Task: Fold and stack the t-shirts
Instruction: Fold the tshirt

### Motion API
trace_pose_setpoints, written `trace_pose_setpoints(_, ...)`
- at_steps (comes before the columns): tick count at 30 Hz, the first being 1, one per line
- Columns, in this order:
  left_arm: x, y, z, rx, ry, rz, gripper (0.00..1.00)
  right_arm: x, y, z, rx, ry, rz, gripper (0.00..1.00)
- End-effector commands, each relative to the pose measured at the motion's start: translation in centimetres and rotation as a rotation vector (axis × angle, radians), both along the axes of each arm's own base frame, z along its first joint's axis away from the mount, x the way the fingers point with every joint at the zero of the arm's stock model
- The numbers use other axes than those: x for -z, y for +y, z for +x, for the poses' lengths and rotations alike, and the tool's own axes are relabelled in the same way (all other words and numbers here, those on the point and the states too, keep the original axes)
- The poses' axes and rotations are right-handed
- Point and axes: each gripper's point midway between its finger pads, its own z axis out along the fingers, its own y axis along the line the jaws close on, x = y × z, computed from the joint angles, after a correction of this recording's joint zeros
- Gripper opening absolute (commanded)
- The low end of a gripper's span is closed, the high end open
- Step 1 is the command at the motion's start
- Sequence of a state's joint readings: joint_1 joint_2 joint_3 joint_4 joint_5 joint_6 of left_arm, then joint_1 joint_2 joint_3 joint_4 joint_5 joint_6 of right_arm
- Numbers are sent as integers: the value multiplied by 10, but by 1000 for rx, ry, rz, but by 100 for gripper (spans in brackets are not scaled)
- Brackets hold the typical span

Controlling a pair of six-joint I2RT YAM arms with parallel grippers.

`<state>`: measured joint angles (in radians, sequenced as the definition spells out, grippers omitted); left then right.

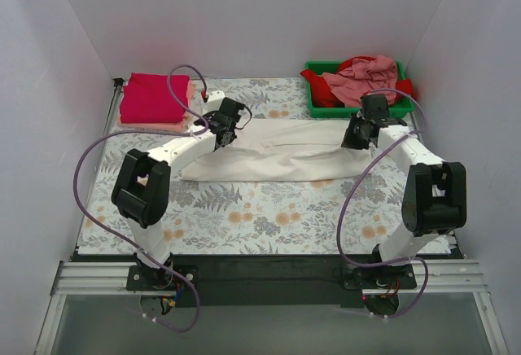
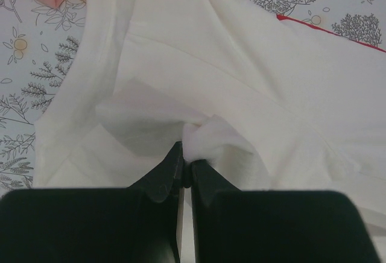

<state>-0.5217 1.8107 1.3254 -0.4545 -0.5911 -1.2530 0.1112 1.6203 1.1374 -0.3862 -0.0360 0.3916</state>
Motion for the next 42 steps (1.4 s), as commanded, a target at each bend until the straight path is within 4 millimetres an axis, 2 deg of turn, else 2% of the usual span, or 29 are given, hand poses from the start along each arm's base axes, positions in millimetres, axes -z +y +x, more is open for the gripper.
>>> trace_pose_setpoints(1,-22,2,21,-12,-65,-6,0,-15,-1,24,0,-64,-11,1)
trace_pose_setpoints(2,-16,2,23,-13,-56,-1,0,-9,0,26,-2,-50,-10,1)
trace_pose_setpoints(5,-15,-1,35,-11,-55,-16,0,-4,-1,34,5,-39,-18,1)
trace_pose_setpoints(6,-7,0,37,-17,-41,-7,0,-3,-1,38,15,-39,-18,1)
trace_pose_setpoints(9,-3,4,49,-36,-35,-1,0,4,-6,46,41,-27,-40,4)
trace_pose_setpoints(10,9,4,51,-35,-11,5,0,1,-7,52,51,-39,-45,7)
trace_pose_setpoints(11,7,5,57,-41,-11,1,14,7,-9,56,55,-28,-55,9)
trace_pose_setpoints(12,10,11,61,-65,1,3,21,6,-8,60,51,-30,-52,18)
trace_pose_setpoints(13,19,15,62,-89,28,14,37,3,-8,68,47,-40,-56,28)
trace_pose_setpoints(14,12,19,66,-119,30,17,56,2,-8,69,49,-37,-59,55)
trace_pose_setpoints(16,5,19,69,-129,20,23,77,-8,-11,75,62,-63,-71,79)
trace_pose_setpoints(17,-1,18,71,-124,9,12,82,-12,-12,74,59,-67,-79,88)
trace_pose_setpoints(18,-4,13,70,-108,12,-16,82,-15,-12,73,55,-73,-76,98)
trace_pose_setpoints(19,-16,9,69,-99,-9,-46,83,-23,-11,70,52,-89,-71,98)
trace_pose_setpoints(21,-14,3,58,-71,11,-98,84,-19,-10,57,39,-73,-61,98)
trace_pose_setpoints(22,-17,1,56,-64,-2,-120,85,-28,-10,52,38,-93,-56,98)
trace_pose_setpoints(23,-28,0,51,-58,-19,-145,86,-17,-8,38,18,-66,-51,98)
trace_pose_setpoints(25,-19,-2,37,-46,0,-187,87,-25,0,30,-24,-107,-17,98)
trace_pose_setpoints(26,-28,-6,33,-21,-16,-221,87,-14,10,15,-73,-83,27,98)
trace_pose_setpoints(27,-14,-7,23,-4,13,-229,88,-12,15,9,-98,-83,49,98)
trace_pose_setpoints(28,-15,-21,21,49,15,-288,89,-14,19,8,-117,-107,73,98)
trace_pose_setpoints(29,-12,-26,19,70,23,-310,90,-12,26,3,-143,-104,103,98)
trace_pose_setpoints(30,-6,-29,16,85,39,-323,90,-1,27,-6,-153,-81,110,98)
trace_pose_setpoints(33,10,-38,18,101,67,-348,90,10,28,-15,-159,-61,113,98)
trace_pose_setpoints(36,15,-50,29,128,72,-370,91,14,27,-18,-164,-55,105,98)
trace_pose_setpoints(37,28,-53,33,134,96,-366,91,14,26,-19,-163,-58,101,98)
trace_pose_setpoints(39,25,-60,46,154,83,-366,91,12,23,-19,-157,-66,89,98)
trace_pose_setpoints(40,41,-61,49,151,109,-353,91,10,21,-19,-152,-75,77,98)
trace_pose_setpoints(42,38,-69,63,162,93,-359,91,7,18,-19,-142,-83,67,98)
